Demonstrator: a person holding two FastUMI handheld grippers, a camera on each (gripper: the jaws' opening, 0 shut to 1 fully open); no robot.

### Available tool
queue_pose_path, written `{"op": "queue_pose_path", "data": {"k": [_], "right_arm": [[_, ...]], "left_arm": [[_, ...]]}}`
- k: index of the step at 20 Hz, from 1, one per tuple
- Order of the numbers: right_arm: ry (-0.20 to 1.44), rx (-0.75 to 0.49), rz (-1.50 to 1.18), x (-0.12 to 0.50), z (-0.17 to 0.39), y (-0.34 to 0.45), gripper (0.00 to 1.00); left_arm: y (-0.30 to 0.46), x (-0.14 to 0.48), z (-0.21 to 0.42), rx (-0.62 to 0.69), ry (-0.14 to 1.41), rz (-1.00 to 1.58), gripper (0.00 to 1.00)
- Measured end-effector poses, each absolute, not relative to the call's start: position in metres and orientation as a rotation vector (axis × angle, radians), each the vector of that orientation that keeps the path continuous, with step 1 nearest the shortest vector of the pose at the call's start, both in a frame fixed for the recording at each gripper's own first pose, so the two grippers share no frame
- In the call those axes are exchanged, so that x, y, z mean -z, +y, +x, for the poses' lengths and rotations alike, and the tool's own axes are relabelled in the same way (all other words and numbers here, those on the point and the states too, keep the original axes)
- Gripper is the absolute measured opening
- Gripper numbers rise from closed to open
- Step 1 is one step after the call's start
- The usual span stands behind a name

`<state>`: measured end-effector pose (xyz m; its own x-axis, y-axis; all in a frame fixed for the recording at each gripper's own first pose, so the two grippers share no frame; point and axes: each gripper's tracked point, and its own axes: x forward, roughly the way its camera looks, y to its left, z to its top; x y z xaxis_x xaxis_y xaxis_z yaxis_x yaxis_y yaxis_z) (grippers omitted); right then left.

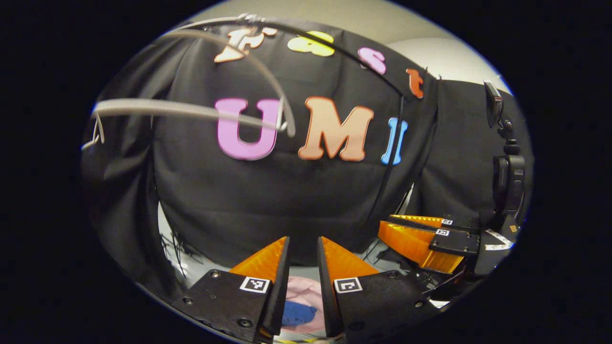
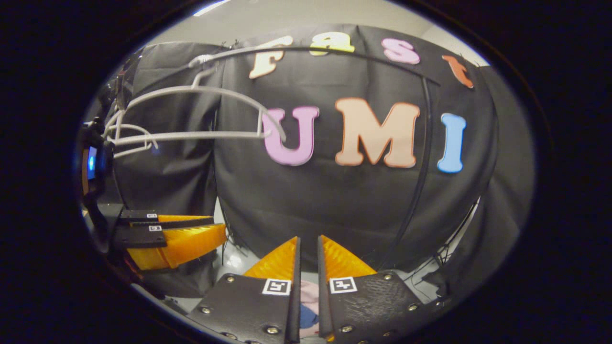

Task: Grasp the clothes on the hanger with both hands and then place them into the laundry hamper below.

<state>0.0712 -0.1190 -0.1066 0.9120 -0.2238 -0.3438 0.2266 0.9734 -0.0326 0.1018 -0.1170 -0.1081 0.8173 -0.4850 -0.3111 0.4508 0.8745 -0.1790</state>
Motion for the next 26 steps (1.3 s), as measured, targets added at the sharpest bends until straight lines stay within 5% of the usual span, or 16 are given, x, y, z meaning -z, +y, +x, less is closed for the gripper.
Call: {"op": "queue_pose_path", "data": {"k": [5, 8, 11, 18, 19, 21, 26], "right_arm": [[0.224, 0.248, -0.009, 0.04, 0.06, -0.113, 0.1], [0.164, 0.249, -0.02, 0.008, 0.052, -0.11, 0.16], [0.122, 0.245, -0.02, -0.014, 0.047, -0.107, 0.21], [0.065, 0.256, -0.009, -0.039, 0.035, -0.108, 0.79], [0.061, 0.261, -0.007, -0.041, 0.033, -0.108, 0.88], [0.053, 0.275, -0.001, -0.041, 0.031, -0.112, 0.95], [0.048, 0.302, -0.002, -0.044, 0.022, -0.118, 0.94]], "left_arm": [[-0.121, 0.035, 0.097, 0.508, 0.19, -0.106, 0.35], [-0.12, 0.004, 0.089, 0.497, 0.134, -0.104, 0.28], [-0.123, -0.02, 0.085, 0.495, 0.095, -0.098, 0.46], [-0.116, -0.04, 0.078, 0.466, 0.042, -0.091, 0.95], [-0.115, -0.04, 0.078, 0.46, 0.034, -0.089, 0.94], [-0.114, -0.045, 0.076, 0.456, 0.02, -0.08, 0.94], [-0.116, -0.05, 0.075, 0.457, 0.0, -0.066, 0.96]]}}
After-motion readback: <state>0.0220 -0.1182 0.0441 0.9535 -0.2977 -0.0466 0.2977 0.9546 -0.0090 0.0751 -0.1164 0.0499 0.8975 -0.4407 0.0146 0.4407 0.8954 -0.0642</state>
